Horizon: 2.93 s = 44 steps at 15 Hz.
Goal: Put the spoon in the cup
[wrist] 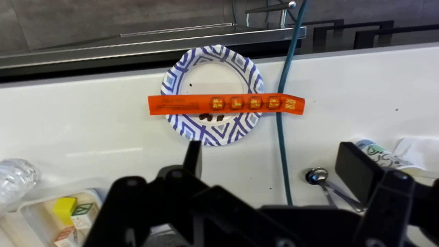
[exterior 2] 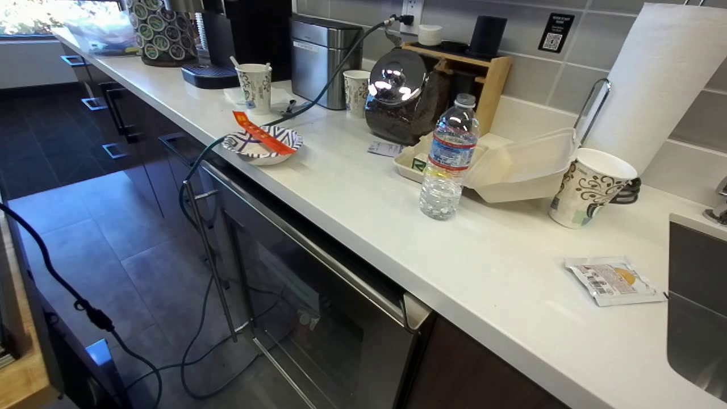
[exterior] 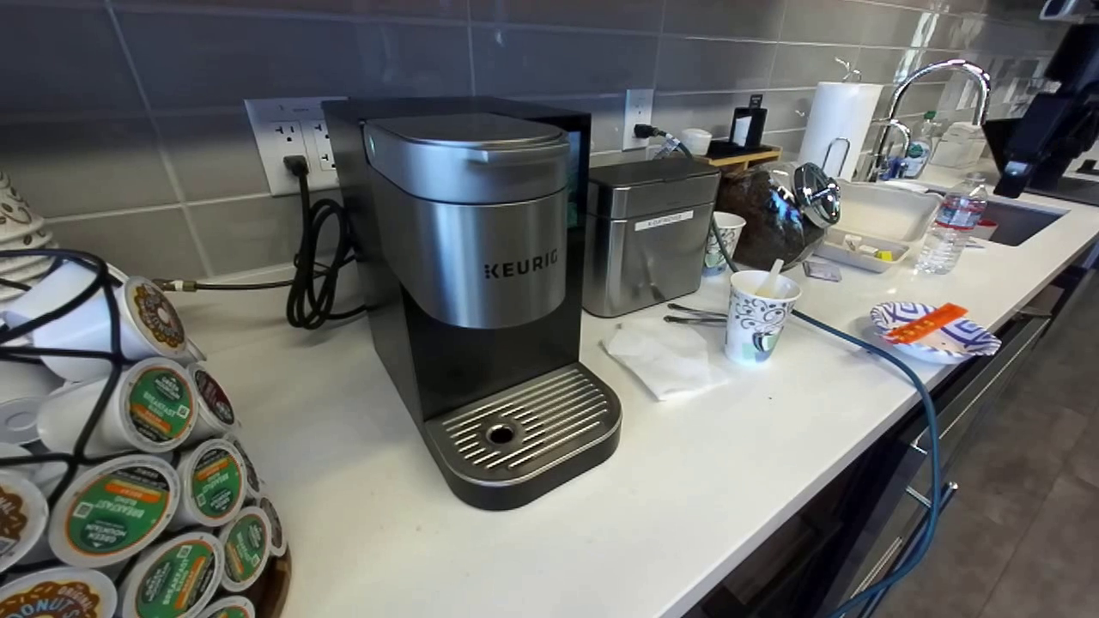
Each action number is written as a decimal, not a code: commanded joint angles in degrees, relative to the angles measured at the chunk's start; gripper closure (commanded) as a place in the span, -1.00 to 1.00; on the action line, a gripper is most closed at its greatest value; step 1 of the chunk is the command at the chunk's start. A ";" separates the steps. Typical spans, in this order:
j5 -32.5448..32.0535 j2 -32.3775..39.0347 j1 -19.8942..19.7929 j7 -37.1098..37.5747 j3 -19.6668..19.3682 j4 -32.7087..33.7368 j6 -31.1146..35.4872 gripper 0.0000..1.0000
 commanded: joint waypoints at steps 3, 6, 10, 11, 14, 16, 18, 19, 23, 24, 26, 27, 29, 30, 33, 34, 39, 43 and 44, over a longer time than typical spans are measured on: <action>-0.26 3.13 -3.55 15.42 1.32 -3.38 8.33 -1.00; 0.36 3.43 -3.40 13.29 1.13 -2.25 6.51 -1.00; -1.28 8.01 -4.57 24.23 2.28 1.10 9.31 -1.00; -0.87 9.02 -4.91 26.63 2.05 1.26 11.28 -1.00; -2.46 12.55 -5.58 36.47 2.37 1.20 14.83 -1.00; -3.79 13.87 -6.06 42.32 1.66 -0.55 18.37 -1.00; -5.52 14.48 -6.42 48.34 0.86 -1.85 20.19 -1.00; -6.71 14.52 -6.35 52.01 0.64 -2.55 20.30 -1.00; -6.42 15.14 -5.99 54.77 0.22 -1.69 18.59 -1.00; -6.63 15.09 -5.97 56.08 0.27 -1.76 18.58 -1.00; -8.90 16.11 -5.96 62.56 0.39 -0.68 17.02 -1.00; -9.65 16.90 -6.03 66.79 0.31 -0.37 15.33 -1.00; -7.59 18.19 -5.60 69.06 0.44 -1.39 11.17 -1.00; -6.83 18.86 -5.41 70.35 0.47 -1.76 9.34 -1.00; -3.63 20.16 -4.87 72.88 0.37 -1.50 4.91 -1.00; -2.44 20.01 -4.67 73.15 0.44 -1.62 4.67 -1.00; 3.53 19.02 -4.23 72.86 0.54 -1.90 7.26 -1.00; 4.89 21.05 -3.98 73.17 0.56 -1.81 11.93 -1.00; 5.36 21.45 -3.93 73.06 0.57 -1.90 13.51 -1.00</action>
